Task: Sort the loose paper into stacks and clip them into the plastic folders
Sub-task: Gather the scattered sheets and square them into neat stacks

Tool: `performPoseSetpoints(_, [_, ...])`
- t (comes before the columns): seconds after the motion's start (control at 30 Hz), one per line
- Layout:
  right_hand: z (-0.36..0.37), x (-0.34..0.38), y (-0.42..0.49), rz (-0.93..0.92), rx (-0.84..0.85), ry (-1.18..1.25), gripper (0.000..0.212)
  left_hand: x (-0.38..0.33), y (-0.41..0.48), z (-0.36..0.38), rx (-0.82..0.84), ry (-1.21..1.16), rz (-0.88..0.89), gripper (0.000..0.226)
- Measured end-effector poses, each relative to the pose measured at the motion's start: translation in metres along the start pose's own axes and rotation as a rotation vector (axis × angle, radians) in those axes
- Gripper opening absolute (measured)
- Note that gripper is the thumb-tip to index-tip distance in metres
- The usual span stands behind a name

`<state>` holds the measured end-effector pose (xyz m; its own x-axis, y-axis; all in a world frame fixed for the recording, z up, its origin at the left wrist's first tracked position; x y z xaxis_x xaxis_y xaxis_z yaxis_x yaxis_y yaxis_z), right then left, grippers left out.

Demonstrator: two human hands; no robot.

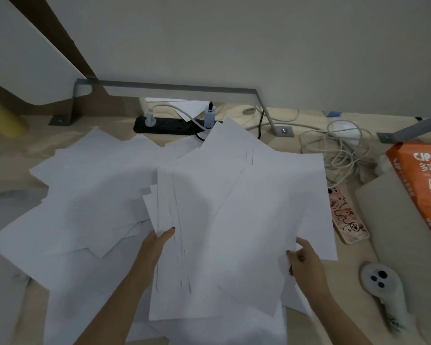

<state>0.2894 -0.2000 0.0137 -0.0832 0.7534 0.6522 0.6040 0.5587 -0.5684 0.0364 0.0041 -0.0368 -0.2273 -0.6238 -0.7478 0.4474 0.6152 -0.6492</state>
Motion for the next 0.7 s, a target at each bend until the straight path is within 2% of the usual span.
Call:
performPoseSetpoints(0.1, [-0.001, 0.018, 0.021, -0.103, 0.105, -0.193, 0.031, -0.006, 0.003, 0.001, 0.02, -0.005, 0.02, 0.064])
performPoseSetpoints(0.2, [0.011, 0.036, 0.042, -0.152, 0.167, -0.328, 0.032, -0.011, 0.007, 0.003, 0.034, -0.029, 0.031, 0.045])
performPoseSetpoints(0.27, [0.019, 0.045, 0.053, -0.154, 0.148, -0.398, 0.039, -0.013, 0.009, 0.007, 0.035, -0.017, 0.037, 0.038])
performPoseSetpoints(0.37, [0.027, 0.048, 0.063, -0.012, 0.059, -0.282, 0.055, -0.012, 0.011, 0.015, 0.027, 0.028, 0.05, 0.035])
performPoseSetpoints(0.47, [0.032, 0.045, 0.066, 0.065, 0.044, -0.232, 0.057, -0.008, 0.013, 0.018, -0.023, 0.042, 0.048, 0.044])
performPoseSetpoints(0.53, [0.034, 0.043, 0.068, 0.073, 0.081, -0.179, 0.057, -0.005, 0.013, 0.019, -0.027, 0.011, 0.041, 0.05])
performPoseSetpoints(0.63, [0.04, 0.038, 0.065, 0.091, 0.236, 0.024, 0.06, -0.005, 0.007, 0.021, 0.034, -0.093, 0.013, 0.041])
performPoseSetpoints(0.7, [0.04, 0.037, 0.061, 0.077, 0.293, 0.01, 0.056, -0.006, 0.003, 0.02, 0.075, -0.166, -0.016, 0.038])
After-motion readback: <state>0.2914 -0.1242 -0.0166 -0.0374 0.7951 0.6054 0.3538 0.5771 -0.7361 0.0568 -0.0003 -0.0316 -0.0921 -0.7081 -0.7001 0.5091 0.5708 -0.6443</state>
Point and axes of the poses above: each hand's wrist, its own y-axis towards the middle knuckle, its own z-axis out of the palm, x = y × z, the point moved 3 cm from there along y, towards the middle knuckle, and after that the axes turned 11 degrees about x, right-handed, at the moved point
